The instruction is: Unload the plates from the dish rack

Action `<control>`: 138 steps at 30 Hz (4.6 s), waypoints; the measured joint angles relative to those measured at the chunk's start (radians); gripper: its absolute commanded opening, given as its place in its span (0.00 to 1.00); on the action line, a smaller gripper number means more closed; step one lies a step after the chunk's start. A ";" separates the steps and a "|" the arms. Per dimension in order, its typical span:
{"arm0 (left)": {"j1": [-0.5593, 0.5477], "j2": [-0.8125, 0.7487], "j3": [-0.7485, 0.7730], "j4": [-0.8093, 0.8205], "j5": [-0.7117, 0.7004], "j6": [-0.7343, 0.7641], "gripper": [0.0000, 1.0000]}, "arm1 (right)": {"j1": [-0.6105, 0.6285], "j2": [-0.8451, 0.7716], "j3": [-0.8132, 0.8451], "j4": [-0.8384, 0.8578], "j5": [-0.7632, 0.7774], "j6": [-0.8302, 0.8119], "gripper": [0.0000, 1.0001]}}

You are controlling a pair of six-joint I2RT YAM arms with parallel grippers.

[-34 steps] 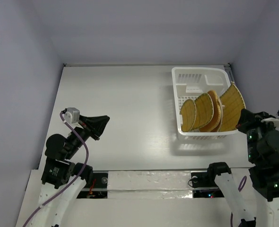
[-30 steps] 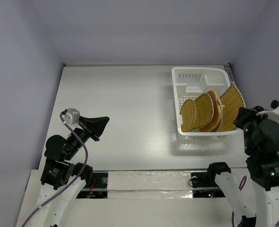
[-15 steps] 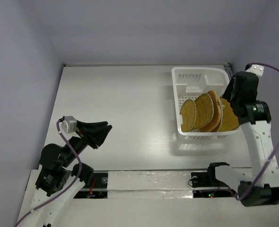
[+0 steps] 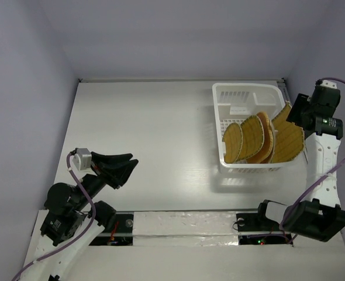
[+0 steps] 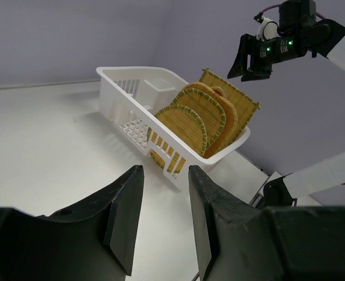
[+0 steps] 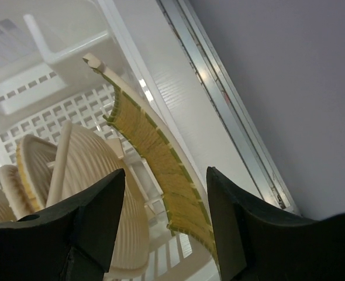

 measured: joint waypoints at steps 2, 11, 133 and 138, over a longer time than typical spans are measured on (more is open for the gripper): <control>-0.002 -0.003 0.000 -0.002 -0.003 0.000 0.34 | -0.024 0.011 -0.011 0.004 -0.031 -0.011 0.64; -0.010 -0.011 0.000 -0.008 -0.014 0.000 0.34 | -0.072 0.110 -0.016 0.008 -0.099 -0.056 0.64; 0.143 0.140 0.000 -0.028 -0.093 -0.026 0.35 | 1.068 0.826 -0.078 0.855 0.100 0.711 0.67; 0.143 0.140 0.000 -0.028 -0.091 -0.026 0.35 | 1.068 0.814 -0.041 0.826 0.099 0.669 0.79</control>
